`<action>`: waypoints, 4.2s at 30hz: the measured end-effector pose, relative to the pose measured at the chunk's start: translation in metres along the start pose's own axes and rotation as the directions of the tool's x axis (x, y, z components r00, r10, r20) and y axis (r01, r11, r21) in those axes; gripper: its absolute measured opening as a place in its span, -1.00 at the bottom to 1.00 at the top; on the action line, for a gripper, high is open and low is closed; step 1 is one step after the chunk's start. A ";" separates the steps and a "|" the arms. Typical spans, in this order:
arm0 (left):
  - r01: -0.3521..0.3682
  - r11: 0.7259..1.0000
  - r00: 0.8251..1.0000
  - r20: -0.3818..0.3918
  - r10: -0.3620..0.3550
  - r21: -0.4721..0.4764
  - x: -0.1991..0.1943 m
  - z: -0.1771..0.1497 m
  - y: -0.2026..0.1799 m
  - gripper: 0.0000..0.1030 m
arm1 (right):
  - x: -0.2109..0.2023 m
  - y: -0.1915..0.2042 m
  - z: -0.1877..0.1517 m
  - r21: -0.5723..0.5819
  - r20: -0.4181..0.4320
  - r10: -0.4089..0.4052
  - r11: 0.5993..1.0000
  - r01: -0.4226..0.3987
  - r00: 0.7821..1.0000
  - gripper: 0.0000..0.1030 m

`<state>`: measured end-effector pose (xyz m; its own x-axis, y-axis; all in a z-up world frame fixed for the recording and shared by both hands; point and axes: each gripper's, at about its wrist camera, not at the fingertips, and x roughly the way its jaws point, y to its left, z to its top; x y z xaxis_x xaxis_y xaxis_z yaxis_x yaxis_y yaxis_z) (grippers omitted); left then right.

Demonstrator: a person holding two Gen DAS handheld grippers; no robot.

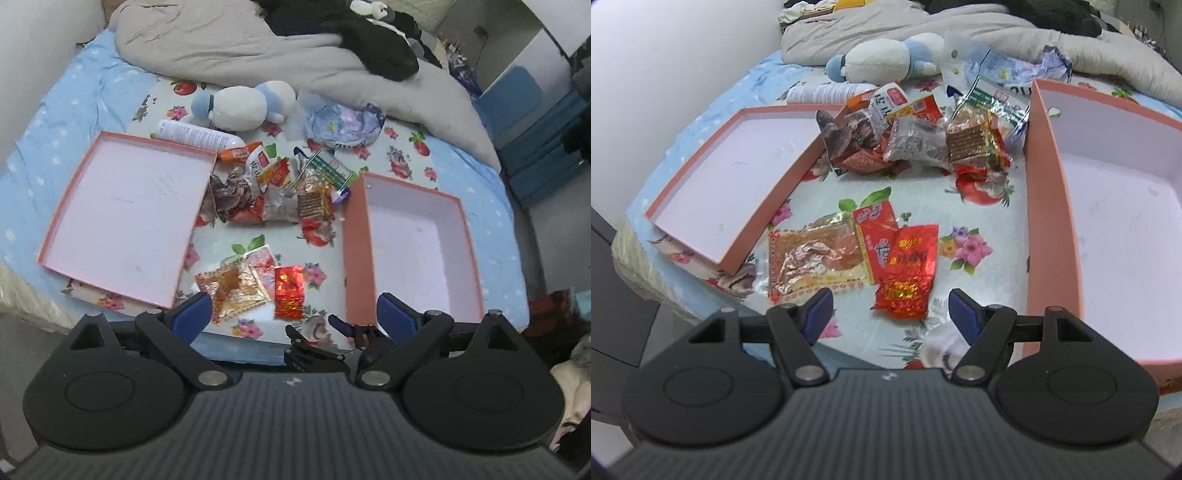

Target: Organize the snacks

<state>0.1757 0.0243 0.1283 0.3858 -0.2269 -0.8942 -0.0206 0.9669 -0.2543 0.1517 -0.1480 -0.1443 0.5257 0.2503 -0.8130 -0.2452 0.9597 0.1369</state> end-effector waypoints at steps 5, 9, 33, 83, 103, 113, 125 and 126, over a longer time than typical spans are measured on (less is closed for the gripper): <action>-0.017 0.998 1.000 -0.025 0.018 0.058 0.043 0.001 0.015 0.89 | 0.007 0.005 -0.006 -0.004 0.003 0.006 1.000 -0.006 1.000 0.38; 0.024 0.996 0.998 -0.067 -0.018 0.091 0.100 0.003 0.043 0.89 | 0.017 0.004 -0.009 0.001 0.010 -0.009 1.000 0.009 1.000 0.38; 0.154 0.834 0.969 -0.248 -0.021 0.530 0.357 -0.013 0.104 0.86 | 0.086 0.000 -0.014 -0.070 0.011 -0.098 0.993 0.098 0.995 0.35; 0.068 0.998 0.978 0.195 -0.068 0.006 0.202 -0.099 0.063 -0.53 | -0.090 -0.014 -0.031 0.066 0.333 -0.091 0.995 0.073 0.939 0.07; 0.219 0.958 0.944 0.210 -0.256 0.183 0.205 -0.060 -0.070 -0.53 | -0.120 -0.124 -0.028 0.316 0.388 -0.339 0.922 0.221 0.857 0.07; 0.232 0.923 0.952 0.125 -0.281 0.307 0.270 -0.001 -0.157 -0.52 | -0.086 -0.205 -0.004 0.409 0.318 -0.448 0.860 0.305 0.836 0.08; 0.194 0.930 0.976 0.036 -0.215 0.313 0.323 0.024 -0.175 -0.50 | -0.047 -0.237 0.005 0.385 0.170 -0.398 0.869 0.311 0.902 0.10; 0.185 0.931 0.977 0.040 -0.208 0.313 0.323 0.025 -0.174 -0.47 | -0.049 -0.237 0.005 0.389 0.172 -0.396 0.869 0.307 0.902 0.11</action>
<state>0.3267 -0.2138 -0.1069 0.4179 -0.4183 -0.8065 0.3414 0.8949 -0.2872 0.1880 -0.3872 -0.1347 0.7115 -0.1320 -0.6902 0.2648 0.9602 0.0893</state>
